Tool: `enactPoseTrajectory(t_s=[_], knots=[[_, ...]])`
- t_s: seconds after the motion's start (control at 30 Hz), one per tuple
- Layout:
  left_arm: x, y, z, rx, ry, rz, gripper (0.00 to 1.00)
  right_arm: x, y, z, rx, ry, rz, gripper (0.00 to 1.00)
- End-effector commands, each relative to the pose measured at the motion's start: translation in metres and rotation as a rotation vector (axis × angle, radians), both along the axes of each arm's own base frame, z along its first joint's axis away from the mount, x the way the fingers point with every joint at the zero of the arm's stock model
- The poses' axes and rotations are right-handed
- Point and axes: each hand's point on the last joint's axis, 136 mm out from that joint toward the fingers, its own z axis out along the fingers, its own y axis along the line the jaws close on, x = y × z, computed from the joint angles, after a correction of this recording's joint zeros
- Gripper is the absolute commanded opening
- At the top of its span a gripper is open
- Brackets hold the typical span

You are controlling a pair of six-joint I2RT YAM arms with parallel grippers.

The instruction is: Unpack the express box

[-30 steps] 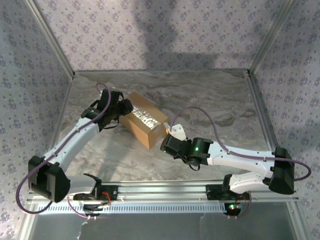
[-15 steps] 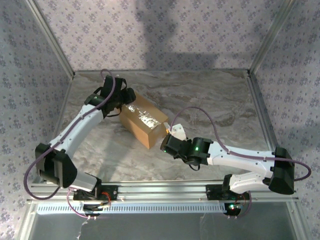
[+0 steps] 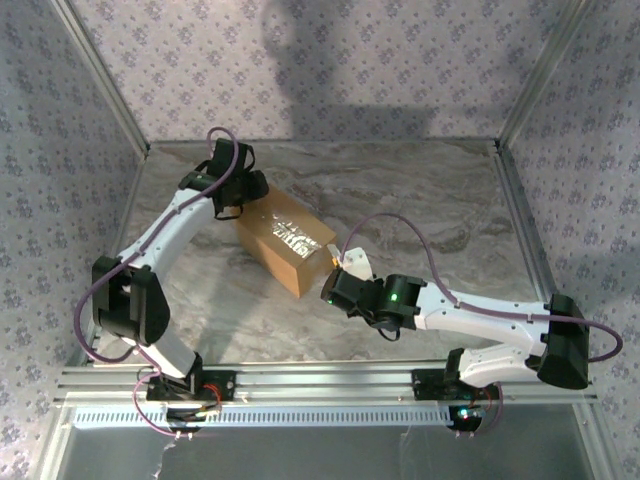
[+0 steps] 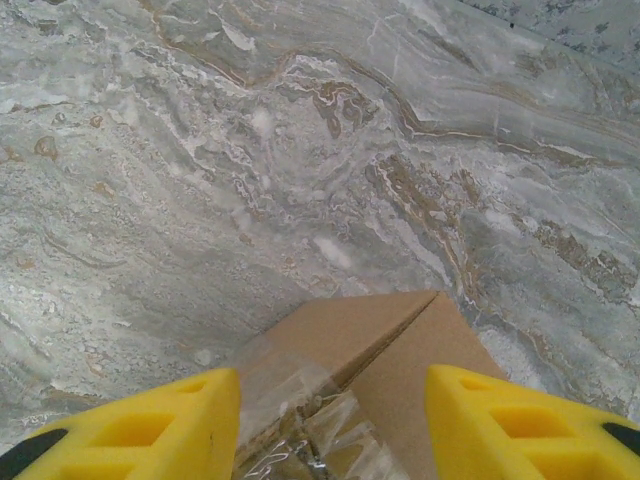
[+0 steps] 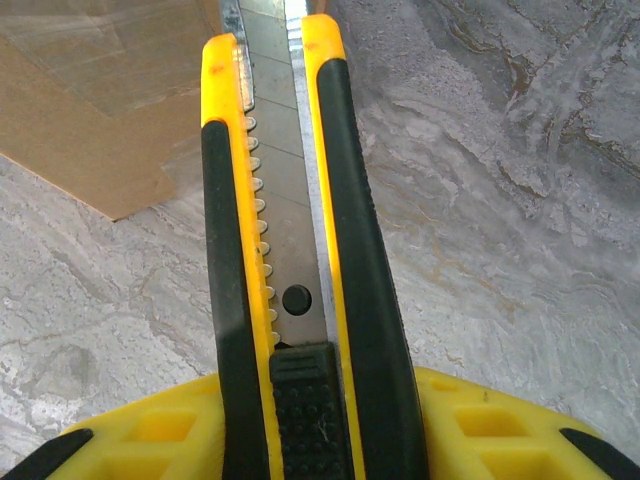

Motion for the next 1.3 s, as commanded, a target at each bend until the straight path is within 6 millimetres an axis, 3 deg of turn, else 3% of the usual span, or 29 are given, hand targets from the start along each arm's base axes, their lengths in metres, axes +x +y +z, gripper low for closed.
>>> enactPoseTrajectory(t_s=[0.0,0.47,1.27], knots=[[0.001,-0.002,0.002,0.005,-0.001,-0.022,0.52,0.007,0.004,0.014,0.053,-0.030,-0.027,0.00],[-0.006,-0.005,-0.029,0.022,0.039,-0.027,0.51,0.009,0.014,0.012,0.090,-0.003,-0.014,0.00],[-0.007,-0.018,-0.039,0.011,0.049,-0.065,0.50,0.010,0.023,0.013,0.132,0.031,0.023,0.00]])
